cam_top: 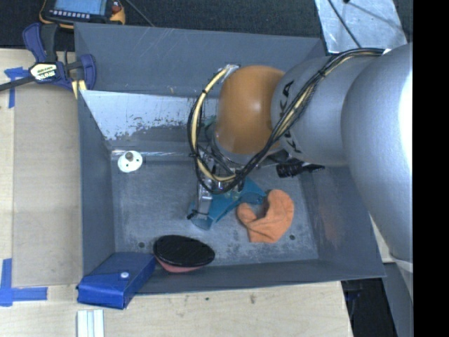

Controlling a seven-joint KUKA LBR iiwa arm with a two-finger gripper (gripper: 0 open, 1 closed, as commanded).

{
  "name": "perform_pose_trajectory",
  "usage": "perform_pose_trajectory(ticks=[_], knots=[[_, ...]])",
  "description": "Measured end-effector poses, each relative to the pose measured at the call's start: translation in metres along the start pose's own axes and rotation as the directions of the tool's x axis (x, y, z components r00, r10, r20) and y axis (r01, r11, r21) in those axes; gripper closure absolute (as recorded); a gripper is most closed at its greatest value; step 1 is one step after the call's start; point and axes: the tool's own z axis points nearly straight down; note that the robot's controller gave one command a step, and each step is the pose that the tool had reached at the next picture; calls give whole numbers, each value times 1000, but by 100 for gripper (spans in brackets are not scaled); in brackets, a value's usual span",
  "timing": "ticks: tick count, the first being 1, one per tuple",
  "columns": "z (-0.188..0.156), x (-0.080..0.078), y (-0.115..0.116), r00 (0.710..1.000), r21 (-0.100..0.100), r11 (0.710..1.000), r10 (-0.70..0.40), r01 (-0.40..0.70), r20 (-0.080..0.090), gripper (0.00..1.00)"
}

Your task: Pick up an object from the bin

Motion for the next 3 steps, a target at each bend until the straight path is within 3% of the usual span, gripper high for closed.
perform_pose_trajectory(ticks=[1, 2, 3], knots=[[4, -5, -9, 994, -9, 994, 107, -106, 13, 0], [15, 24, -61, 997, -11, 997, -77, 78, 30, 0], [29, 43, -92, 997, 3, 997, -80, 80, 1, 0]])
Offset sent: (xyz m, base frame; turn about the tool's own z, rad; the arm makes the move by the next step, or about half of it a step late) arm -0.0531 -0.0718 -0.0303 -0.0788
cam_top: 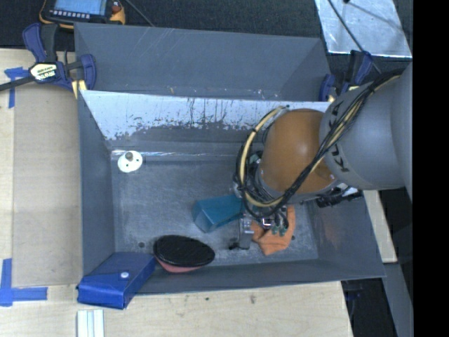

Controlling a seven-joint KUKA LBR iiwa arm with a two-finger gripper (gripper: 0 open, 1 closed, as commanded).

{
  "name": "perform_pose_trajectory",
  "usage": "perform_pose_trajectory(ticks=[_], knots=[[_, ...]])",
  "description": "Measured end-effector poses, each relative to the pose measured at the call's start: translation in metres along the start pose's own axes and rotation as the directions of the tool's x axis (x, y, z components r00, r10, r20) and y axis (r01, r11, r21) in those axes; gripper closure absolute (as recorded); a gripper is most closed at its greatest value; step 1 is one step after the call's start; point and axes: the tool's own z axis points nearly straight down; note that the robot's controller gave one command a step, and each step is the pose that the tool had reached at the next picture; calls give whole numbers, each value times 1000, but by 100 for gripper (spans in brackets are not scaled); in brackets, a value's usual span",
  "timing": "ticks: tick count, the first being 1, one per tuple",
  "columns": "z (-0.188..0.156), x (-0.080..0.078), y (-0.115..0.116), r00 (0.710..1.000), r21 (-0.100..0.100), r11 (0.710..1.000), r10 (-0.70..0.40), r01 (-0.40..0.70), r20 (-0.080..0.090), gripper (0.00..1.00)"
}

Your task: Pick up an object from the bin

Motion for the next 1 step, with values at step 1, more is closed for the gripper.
perform_pose_trajectory(ticks=[1], knots=[[1, -26, 39, 996, -1, 996, 88, -88, 1, 0]])
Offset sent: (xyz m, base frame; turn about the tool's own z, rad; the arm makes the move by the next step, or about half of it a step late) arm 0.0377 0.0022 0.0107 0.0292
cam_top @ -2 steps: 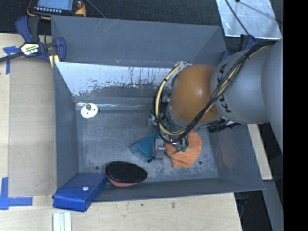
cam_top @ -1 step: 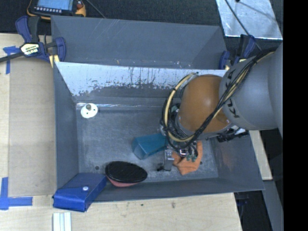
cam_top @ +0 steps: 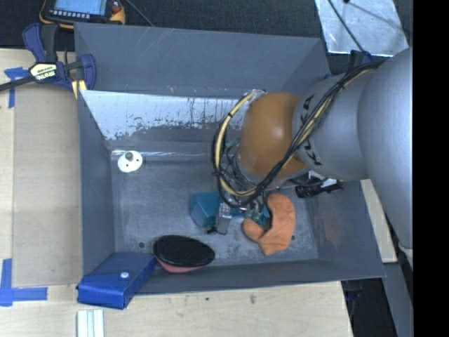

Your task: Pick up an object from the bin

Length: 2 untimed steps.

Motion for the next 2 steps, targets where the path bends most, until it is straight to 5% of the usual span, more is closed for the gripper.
perform_pose_trajectory(ticks=[1, 2], knots=[[-9, -13, -33, 998, -2, 998, -57, 57, -2, 100], [-9, -13, -33, 998, -2, 998, -57, 57, -2, 100]])
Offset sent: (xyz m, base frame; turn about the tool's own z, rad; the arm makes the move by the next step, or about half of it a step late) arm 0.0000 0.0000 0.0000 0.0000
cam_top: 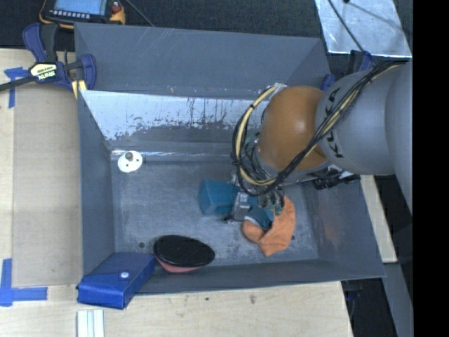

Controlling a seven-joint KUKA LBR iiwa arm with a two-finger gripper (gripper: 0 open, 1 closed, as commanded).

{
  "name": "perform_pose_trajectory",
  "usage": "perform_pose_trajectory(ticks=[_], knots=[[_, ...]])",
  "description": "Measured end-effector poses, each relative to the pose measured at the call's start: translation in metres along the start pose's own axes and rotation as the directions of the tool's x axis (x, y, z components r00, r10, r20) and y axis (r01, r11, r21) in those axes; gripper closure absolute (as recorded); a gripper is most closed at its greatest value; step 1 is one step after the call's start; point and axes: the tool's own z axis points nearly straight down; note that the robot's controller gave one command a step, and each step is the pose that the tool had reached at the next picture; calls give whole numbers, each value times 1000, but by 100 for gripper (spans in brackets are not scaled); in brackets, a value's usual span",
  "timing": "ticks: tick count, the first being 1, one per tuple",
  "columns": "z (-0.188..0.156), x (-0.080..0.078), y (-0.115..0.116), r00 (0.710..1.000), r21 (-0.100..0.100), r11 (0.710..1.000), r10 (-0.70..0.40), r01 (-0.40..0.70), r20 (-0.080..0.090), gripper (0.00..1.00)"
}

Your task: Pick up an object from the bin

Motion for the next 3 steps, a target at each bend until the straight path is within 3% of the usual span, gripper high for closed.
perform_pose_trajectory(ticks=[1, 2, 3], knots=[[-117, 20, 2, 1000, 1, 1000, -13, 13, -2, 100], [-117, 20, 2, 1000, 1, 1000, -13, 13, -3, 100], [-162, 14, -6, 1000, 1, 1000, -16, 16, -9, 100]])
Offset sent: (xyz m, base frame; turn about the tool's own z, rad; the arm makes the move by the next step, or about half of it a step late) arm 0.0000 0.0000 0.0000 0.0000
